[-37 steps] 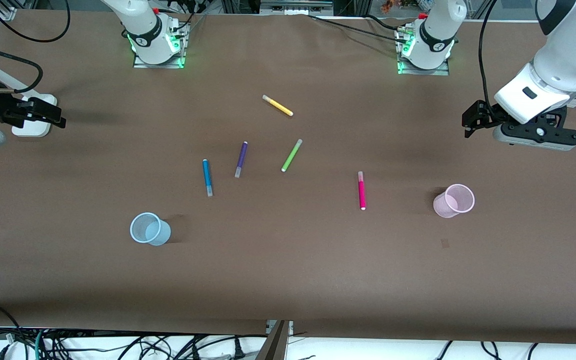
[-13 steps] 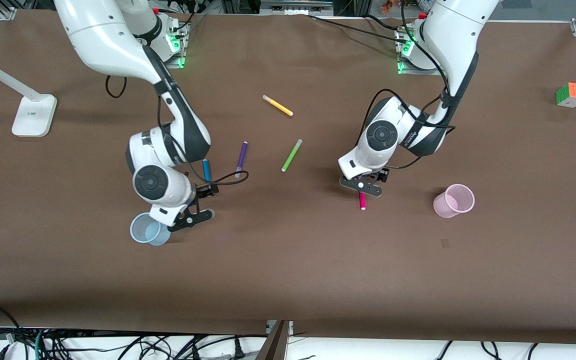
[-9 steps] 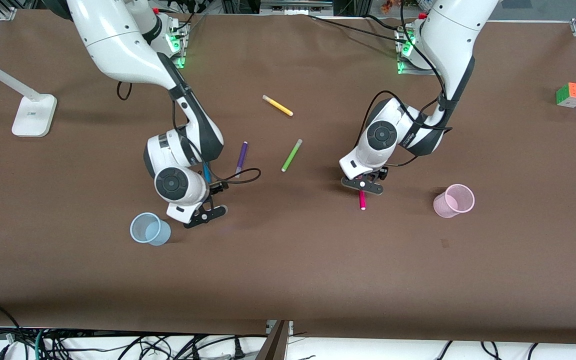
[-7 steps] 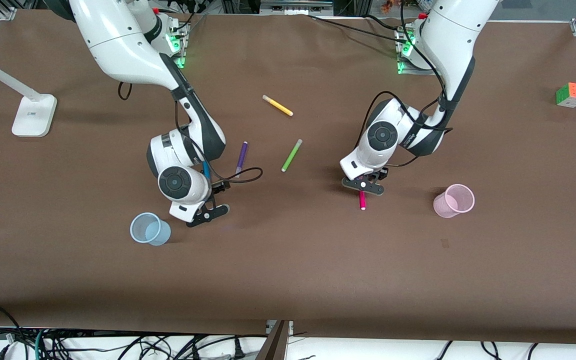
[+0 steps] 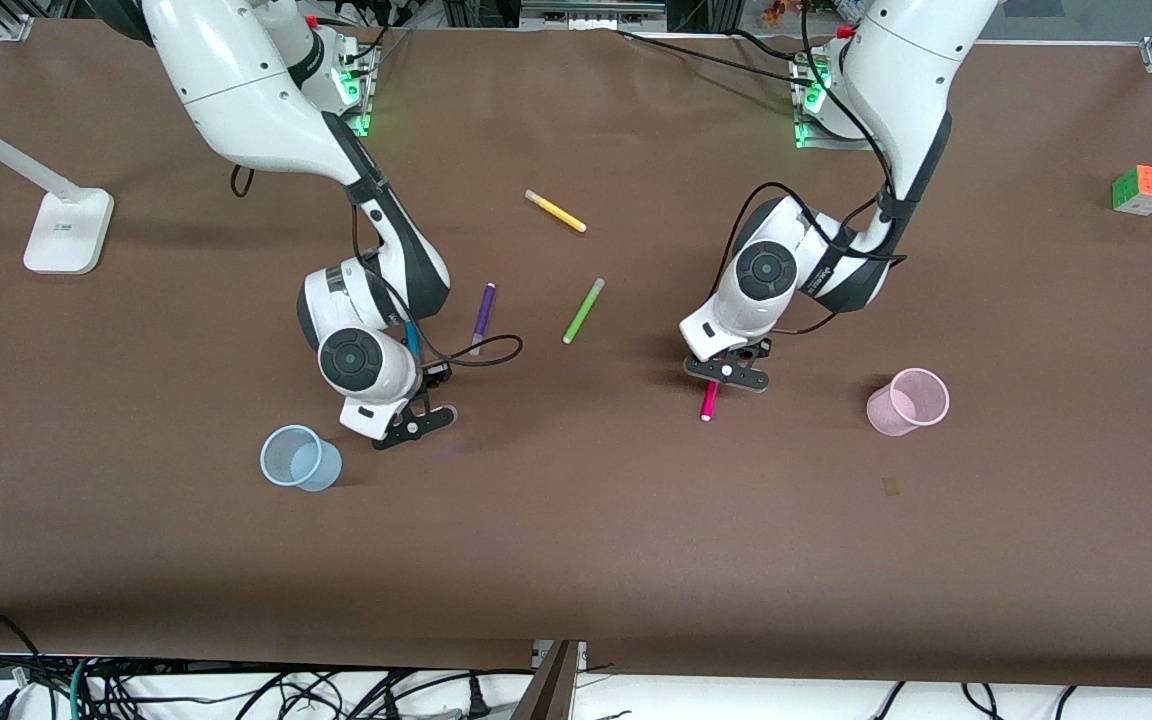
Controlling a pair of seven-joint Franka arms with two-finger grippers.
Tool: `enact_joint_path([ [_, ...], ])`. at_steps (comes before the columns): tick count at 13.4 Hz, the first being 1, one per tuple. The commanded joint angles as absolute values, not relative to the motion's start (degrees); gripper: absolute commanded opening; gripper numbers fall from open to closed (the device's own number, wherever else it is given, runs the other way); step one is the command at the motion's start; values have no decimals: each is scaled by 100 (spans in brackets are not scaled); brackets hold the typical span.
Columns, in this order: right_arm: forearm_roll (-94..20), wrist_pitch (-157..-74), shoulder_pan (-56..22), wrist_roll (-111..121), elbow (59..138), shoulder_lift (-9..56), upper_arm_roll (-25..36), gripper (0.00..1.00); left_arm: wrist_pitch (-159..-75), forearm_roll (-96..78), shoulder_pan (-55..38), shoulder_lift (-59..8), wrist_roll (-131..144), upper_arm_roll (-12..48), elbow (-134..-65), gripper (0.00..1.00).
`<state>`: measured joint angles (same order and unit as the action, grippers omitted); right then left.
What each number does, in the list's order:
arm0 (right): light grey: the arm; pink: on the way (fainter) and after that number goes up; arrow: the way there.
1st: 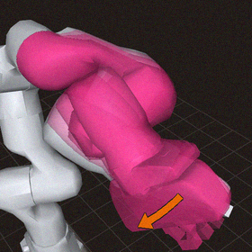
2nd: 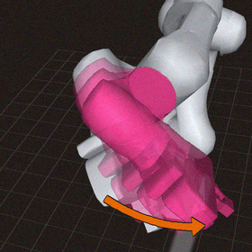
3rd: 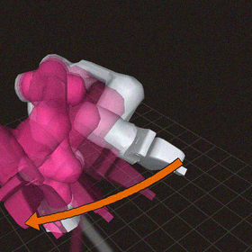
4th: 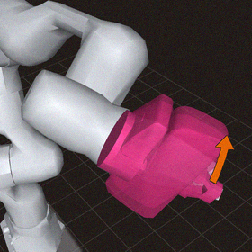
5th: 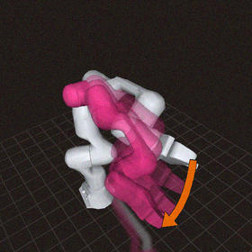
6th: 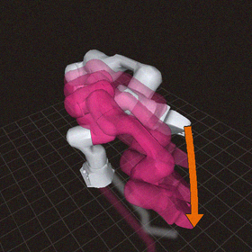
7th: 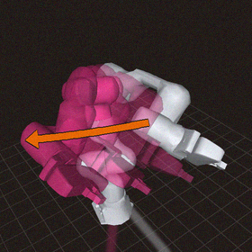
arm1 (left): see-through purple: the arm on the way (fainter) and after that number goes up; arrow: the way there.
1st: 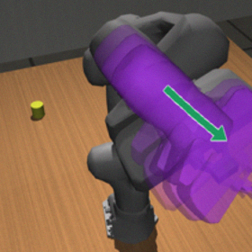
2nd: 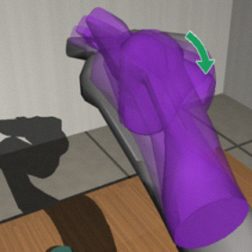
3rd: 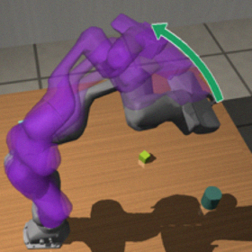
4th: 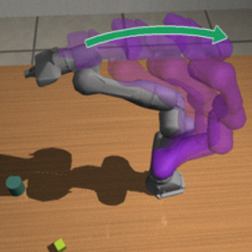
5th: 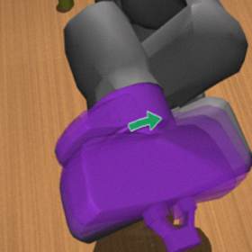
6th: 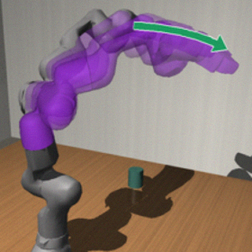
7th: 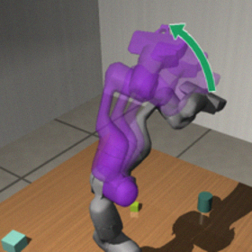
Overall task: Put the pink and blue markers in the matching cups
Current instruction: 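Close the left gripper on the pink marker while the right gripper grasps blue, then lift the pink marker over the pink cup while the right gripper carries blue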
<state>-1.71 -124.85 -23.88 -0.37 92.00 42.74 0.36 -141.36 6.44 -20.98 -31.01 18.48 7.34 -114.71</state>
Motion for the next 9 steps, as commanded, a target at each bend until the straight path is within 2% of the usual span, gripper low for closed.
enact_joint_path([
  [1,-185,-12568,-2434,-97,9316,4210,18,0,-13504,826,-1987,-2743,1890,703,-11243,0],
  [5,-150,-12498,-2479,8,9011,3912,18,0,-11195,835,-1741,-2391,716,659,-10199,0],
  [9,-141,-11578,-2452,533,7686,3744,18,0,-9119,1578,-1494,-2408,-516,650,-9160,0],
])
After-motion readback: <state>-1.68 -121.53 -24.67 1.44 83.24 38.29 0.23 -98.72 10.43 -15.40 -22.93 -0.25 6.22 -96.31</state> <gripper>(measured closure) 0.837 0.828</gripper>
